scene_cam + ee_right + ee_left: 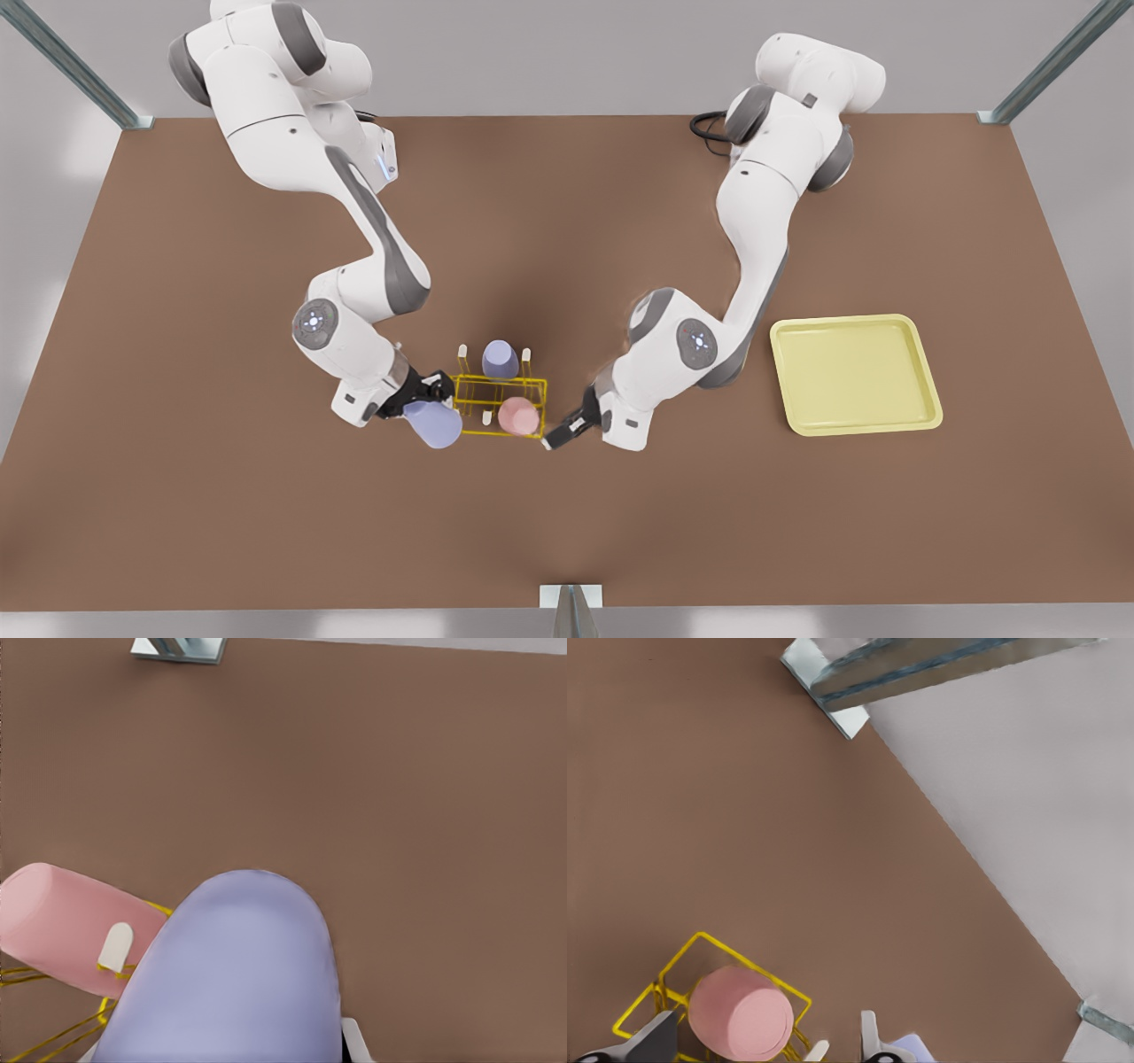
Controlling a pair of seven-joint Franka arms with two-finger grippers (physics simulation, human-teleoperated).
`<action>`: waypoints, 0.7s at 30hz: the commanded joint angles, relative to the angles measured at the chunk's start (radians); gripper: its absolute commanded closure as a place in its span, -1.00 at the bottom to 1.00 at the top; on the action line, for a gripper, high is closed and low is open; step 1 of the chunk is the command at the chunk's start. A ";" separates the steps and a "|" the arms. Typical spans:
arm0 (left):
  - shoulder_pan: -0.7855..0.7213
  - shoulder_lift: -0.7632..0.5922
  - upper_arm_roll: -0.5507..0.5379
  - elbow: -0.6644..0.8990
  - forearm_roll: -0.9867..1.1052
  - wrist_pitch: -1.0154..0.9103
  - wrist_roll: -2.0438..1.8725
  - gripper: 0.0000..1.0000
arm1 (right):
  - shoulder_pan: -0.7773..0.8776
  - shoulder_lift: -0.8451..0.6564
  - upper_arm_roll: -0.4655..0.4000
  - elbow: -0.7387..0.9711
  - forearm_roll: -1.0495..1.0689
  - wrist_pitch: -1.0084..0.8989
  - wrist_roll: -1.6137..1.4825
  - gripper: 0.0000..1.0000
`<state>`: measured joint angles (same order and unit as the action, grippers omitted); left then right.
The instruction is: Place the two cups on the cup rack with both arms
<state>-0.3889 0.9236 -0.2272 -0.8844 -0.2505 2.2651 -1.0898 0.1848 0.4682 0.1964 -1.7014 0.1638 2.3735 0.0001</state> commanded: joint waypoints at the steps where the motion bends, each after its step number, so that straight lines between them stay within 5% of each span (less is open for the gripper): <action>1: 0.140 -0.063 0.006 0.015 0.005 -0.287 0.171 -1.00 | -0.001 0.000 0.008 0.000 -0.004 -0.011 0.008 -0.58; 4: 0.390 -0.216 0.006 0.015 0.241 -0.857 0.735 -1.00 | 0.001 0.000 0.014 0.000 -0.006 -0.014 0.006 -0.58; 7: 0.426 -0.318 -0.006 0.009 0.306 -1.079 0.821 -1.00 | -0.004 0.000 0.023 0.002 -0.006 -0.016 0.006 -0.58; 8: 0.424 -0.422 -0.003 -0.152 0.300 -1.031 0.821 -1.00 | -0.002 0.000 0.023 0.002 -0.006 -0.019 0.006 -0.58; 9: 0.420 -0.655 0.002 -0.485 0.292 -0.778 0.821 -1.00 | -0.004 -0.002 0.023 0.003 -0.006 -0.030 0.006 -0.59; 10: 0.418 -0.718 0.003 -0.576 0.274 -0.757 0.823 -1.00 | -0.005 -0.003 0.023 0.003 -0.006 -0.034 0.006 -0.70; 11: 0.427 -0.680 0.000 -0.529 0.251 -0.800 0.821 -1.00 | -0.005 -0.005 0.023 0.003 -0.006 -0.037 0.006 -1.00; 18: 0.421 -0.655 -0.029 -0.510 0.229 -0.843 0.826 -1.00 | -0.024 -0.011 0.021 0.048 -0.013 -0.114 0.005 -1.00; 21: 0.429 -0.655 -0.029 -0.515 0.229 -0.849 0.828 -1.00 | -0.166 -0.022 -0.012 0.127 -0.260 -0.499 -0.040 -1.00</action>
<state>0.0378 0.2701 -0.2546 -1.3989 -0.0238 1.4426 -0.5433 0.0501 0.4466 0.1872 -1.5949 0.0328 2.1668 -0.0016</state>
